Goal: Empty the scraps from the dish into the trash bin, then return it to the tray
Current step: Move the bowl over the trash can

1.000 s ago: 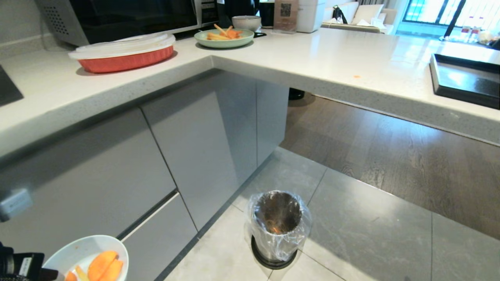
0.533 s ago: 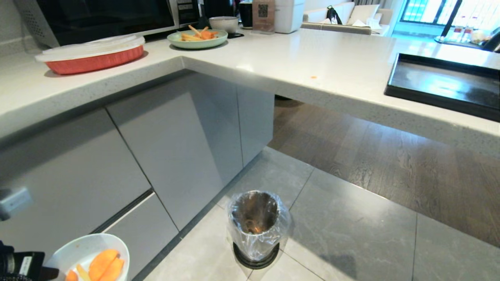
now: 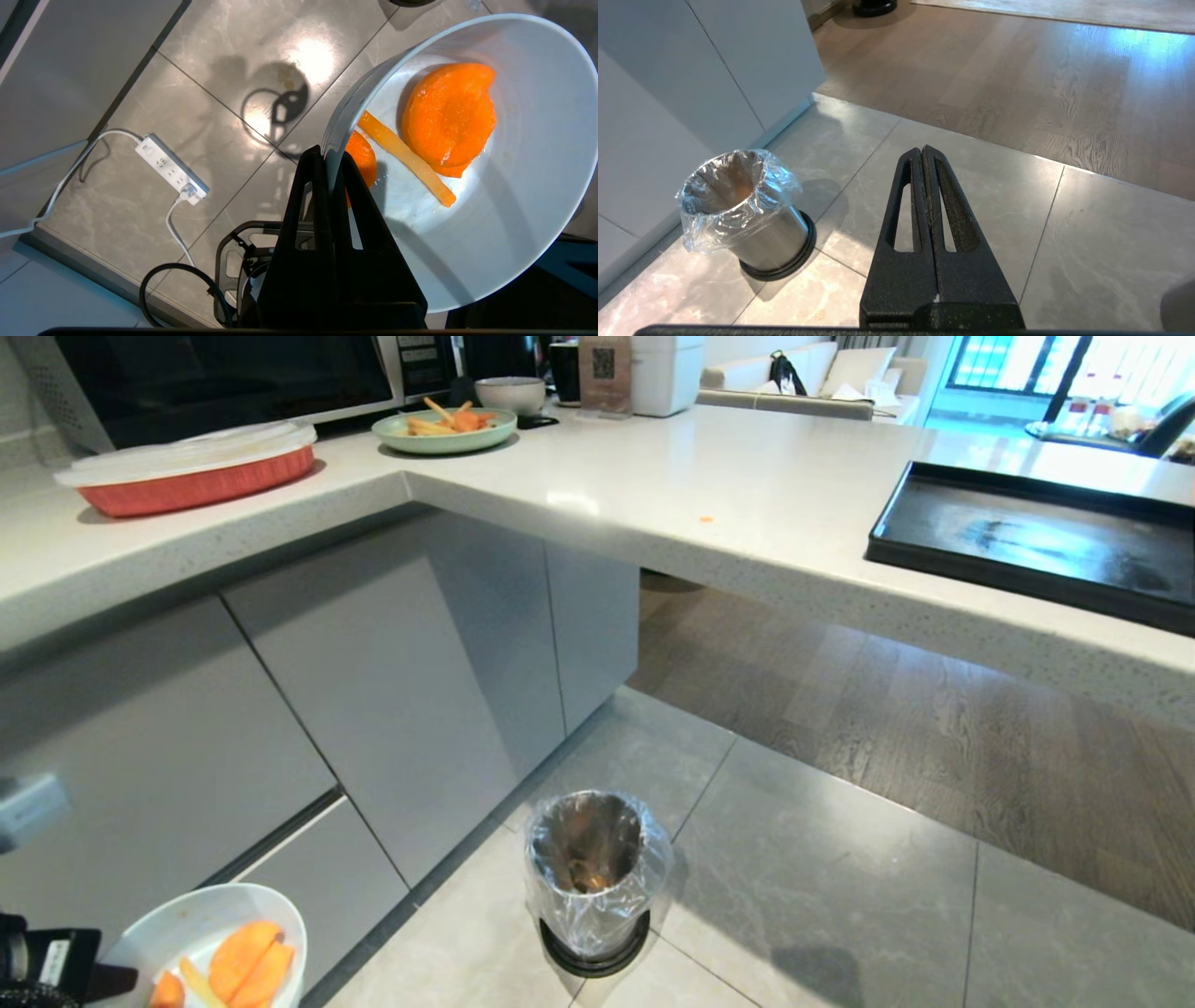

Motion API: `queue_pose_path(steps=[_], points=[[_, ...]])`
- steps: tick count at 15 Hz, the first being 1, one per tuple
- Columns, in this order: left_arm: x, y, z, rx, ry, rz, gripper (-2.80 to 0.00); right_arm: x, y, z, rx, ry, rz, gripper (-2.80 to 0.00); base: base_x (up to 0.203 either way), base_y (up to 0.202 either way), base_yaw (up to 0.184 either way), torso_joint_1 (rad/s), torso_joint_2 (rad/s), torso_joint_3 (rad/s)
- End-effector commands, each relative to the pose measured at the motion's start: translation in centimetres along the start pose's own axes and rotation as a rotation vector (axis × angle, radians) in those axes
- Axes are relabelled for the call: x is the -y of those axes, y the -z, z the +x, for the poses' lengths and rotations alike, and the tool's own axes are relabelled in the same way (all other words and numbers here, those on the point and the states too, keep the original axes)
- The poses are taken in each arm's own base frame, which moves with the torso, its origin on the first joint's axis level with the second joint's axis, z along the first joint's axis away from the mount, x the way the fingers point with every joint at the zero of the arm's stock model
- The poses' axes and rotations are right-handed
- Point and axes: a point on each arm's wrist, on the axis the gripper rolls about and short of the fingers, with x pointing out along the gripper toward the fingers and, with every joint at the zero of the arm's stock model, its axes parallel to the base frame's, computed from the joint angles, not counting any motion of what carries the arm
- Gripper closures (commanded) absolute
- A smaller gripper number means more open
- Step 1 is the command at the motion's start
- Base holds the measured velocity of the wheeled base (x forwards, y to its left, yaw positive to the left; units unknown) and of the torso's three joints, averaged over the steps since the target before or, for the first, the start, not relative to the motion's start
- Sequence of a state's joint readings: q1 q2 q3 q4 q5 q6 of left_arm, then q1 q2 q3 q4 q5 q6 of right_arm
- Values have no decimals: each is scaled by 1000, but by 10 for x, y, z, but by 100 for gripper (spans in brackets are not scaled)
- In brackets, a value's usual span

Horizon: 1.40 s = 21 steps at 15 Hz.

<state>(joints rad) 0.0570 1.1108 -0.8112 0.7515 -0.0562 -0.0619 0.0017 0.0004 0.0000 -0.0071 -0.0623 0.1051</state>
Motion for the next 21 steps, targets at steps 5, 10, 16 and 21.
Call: queue_pose_path(steps=[5, 10, 16, 21], points=[[0, 2, 3, -25, 9, -1, 0, 0, 0, 0, 1, 1, 1, 0, 0, 0, 0, 0, 0, 0], [0, 1, 5, -28, 9, -1, 0, 0, 0, 0, 1, 1, 1, 0, 0, 0, 0, 0, 0, 0], [0, 1, 6, -39, 11, 1, 0, 0, 0, 0, 1, 1, 1, 0, 0, 0, 0, 0, 0, 0], [4, 0, 5, -34, 26, 29, 0, 0, 0, 0, 1, -1, 1, 0, 0, 0, 0, 2, 0, -62]])
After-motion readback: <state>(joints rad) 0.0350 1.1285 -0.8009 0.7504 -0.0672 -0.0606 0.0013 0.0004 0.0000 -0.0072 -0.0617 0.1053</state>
